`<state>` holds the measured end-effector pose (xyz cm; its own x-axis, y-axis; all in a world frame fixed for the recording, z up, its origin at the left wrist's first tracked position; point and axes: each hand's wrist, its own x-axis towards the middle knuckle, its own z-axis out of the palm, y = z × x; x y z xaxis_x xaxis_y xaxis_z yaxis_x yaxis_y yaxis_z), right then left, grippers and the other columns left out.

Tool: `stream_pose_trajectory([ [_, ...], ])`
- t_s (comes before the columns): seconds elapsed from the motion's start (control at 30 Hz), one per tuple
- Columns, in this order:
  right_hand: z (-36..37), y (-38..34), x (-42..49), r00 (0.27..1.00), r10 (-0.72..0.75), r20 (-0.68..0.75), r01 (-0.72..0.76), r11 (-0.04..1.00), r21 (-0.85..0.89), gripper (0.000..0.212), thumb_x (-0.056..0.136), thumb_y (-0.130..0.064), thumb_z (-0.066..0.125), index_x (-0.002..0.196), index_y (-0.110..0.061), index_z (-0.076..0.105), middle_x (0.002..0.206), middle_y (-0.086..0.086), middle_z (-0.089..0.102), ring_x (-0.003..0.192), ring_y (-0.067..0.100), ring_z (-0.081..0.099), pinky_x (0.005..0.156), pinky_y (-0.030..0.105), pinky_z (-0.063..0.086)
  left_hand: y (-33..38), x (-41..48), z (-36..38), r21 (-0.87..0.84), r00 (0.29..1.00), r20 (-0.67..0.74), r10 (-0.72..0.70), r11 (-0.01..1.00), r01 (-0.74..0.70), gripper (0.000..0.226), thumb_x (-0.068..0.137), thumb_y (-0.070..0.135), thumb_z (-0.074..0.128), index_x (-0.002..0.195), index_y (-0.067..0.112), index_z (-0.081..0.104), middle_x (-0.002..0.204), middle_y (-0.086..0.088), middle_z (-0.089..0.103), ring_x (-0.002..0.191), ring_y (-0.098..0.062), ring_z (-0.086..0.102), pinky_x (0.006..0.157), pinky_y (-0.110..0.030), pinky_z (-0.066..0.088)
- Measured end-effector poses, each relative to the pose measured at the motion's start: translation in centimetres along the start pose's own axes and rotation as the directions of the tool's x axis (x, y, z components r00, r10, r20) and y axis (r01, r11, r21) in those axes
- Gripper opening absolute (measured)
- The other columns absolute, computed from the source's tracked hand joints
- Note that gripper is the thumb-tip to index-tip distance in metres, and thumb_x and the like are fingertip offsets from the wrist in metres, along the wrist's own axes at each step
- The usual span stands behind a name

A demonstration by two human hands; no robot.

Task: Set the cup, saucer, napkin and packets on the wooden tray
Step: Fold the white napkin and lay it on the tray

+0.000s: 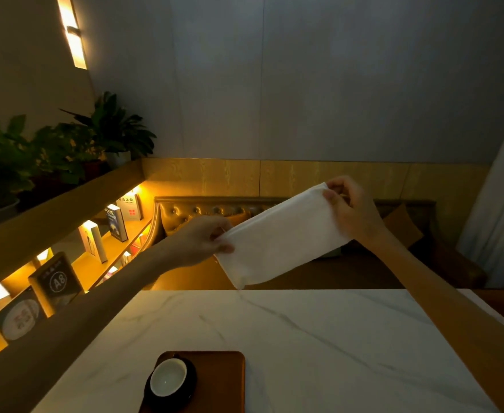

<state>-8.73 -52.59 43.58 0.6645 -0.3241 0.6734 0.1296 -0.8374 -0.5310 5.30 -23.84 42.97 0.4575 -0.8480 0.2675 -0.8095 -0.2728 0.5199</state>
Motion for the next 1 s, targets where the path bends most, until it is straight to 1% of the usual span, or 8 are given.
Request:
stream_pose_trajectory([
  [0.17, 0.5, -0.7, -0.5, 0.995, 0.034, -0.097, -0.024, 0.995, 0.098, 0.014, 0.097, -0.031, 0.049, 0.111, -0.027, 0.048, 0.097, -0.022, 0.053, 0.083, -0.012, 0.057, 0.061, 0.012, 0.044, -0.6, -0.1, 0.3, -0.03, 0.999, 0.018, -0.038, 0.999, 0.039, 0.015, 0.094, 0.015, 0.056, 0.105, 0.025, 0.053, 0.102, 0.003, 0.054, 0.095, -0.013, 0.056, 0.077, -0.028, 0.051],
  [0.23, 0.7, -1.2, -0.4, 0.99, 0.037, -0.134, -0.021, 0.992, 0.122, 0.017, 0.098, -0.031, 0.048, 0.113, -0.024, 0.047, 0.097, -0.021, 0.052, 0.083, -0.01, 0.057, 0.059, 0.01, 0.045, -0.6, -0.3, 1.1, -0.253, 0.991, -0.016, -0.136, 0.959, 0.128, 0.01, 0.097, 0.02, 0.051, 0.106, 0.024, 0.05, 0.102, 0.001, 0.055, 0.092, -0.014, 0.058, 0.071, -0.026, 0.049],
  [0.37, 1.0, -2.1, 0.0, 0.98, 0.03, -0.198, 0.004, 0.986, 0.167, 0.018, 0.099, -0.032, 0.046, 0.114, -0.022, 0.045, 0.106, -0.007, 0.054, 0.086, 0.004, 0.059, 0.061, 0.015, 0.047, -0.6, -0.5, 4.8, -0.804, 0.907, -0.178, -0.382, 0.588, 0.09, 0.029, 0.1, 0.037, 0.043, 0.125, 0.021, 0.042, 0.117, -0.002, 0.054, 0.106, -0.021, 0.061, 0.072, -0.034, 0.058],
  [0.47, 1.4, -2.8, -0.2, 0.977, 0.008, -0.214, 0.026, 0.987, 0.157, 0.02, 0.099, -0.031, 0.045, 0.114, -0.018, 0.046, 0.106, -0.005, 0.055, 0.086, 0.007, 0.059, 0.063, 0.018, 0.049, -0.2, 0.0, 8.1, -0.743, 0.747, -0.464, -0.476, 0.669, -0.035, 0.029, 0.101, 0.041, 0.037, 0.122, 0.021, 0.038, 0.108, 0.004, 0.054, 0.094, -0.014, 0.065, 0.059, -0.021, 0.057],
  [0.57, 1.3, -2.7, -0.7, 0.966, 0.03, -0.258, 0.013, 0.987, 0.163, 0.017, 0.099, -0.03, 0.046, 0.112, -0.02, 0.046, 0.106, -0.004, 0.054, 0.087, 0.01, 0.059, 0.064, 0.023, 0.052, 0.0, 0.3, 9.4, -0.475, 0.638, -0.704, -0.312, 0.874, -0.097, 0.013, 0.102, 0.036, 0.036, 0.111, 0.027, 0.034, 0.1, 0.014, 0.048, 0.089, 0.001, 0.06, 0.051, -0.009, 0.049],
  [0.73, 0.4, -0.5, -2.3, 0.955, 0.054, -0.29, -0.04, 0.998, 0.055, 0.022, 0.098, -0.028, 0.047, 0.115, -0.014, 0.047, 0.107, -0.002, 0.055, 0.091, 0.014, 0.058, 0.065, 0.019, 0.048, -1.2, 0.5, 9.6, -0.156, 0.741, -0.663, -0.102, 0.988, -0.004, 0.021, 0.102, 0.028, 0.039, 0.116, 0.013, 0.038, 0.105, 0.005, 0.049, 0.085, -0.007, 0.057, 0.063, -0.016, 0.045],
  [0.9, 0.1, 1.4, -3.7, 0.954, 0.029, -0.298, -0.051, 0.996, -0.067, 0.022, 0.099, -0.026, 0.047, 0.115, -0.012, 0.05, 0.105, 0.001, 0.058, 0.089, 0.012, 0.056, 0.068, 0.014, 0.043, -0.3, 0.6, 8.1, -0.347, 0.833, -0.514, -0.204, 0.938, 0.016, 0.02, 0.101, 0.033, 0.042, 0.115, 0.019, 0.043, 0.1, 0.007, 0.053, 0.083, -0.007, 0.061, 0.056, -0.019, 0.051],
  [1.0, -0.2, 1.8, -3.8, 0.959, 0.071, -0.276, -0.088, 0.995, -0.05, 0.021, 0.098, -0.027, 0.047, 0.116, -0.015, 0.049, 0.107, -0.001, 0.057, 0.093, 0.014, 0.056, 0.071, 0.021, 0.046, 0.0, -0.1, 7.9, -0.628, 0.911, -0.269, -0.312, 0.774, 0.08, 0.015, 0.099, 0.041, 0.043, 0.11, 0.032, 0.047, 0.105, 0.003, 0.06, 0.085, -0.014, 0.069, 0.057, -0.024, 0.058],
])
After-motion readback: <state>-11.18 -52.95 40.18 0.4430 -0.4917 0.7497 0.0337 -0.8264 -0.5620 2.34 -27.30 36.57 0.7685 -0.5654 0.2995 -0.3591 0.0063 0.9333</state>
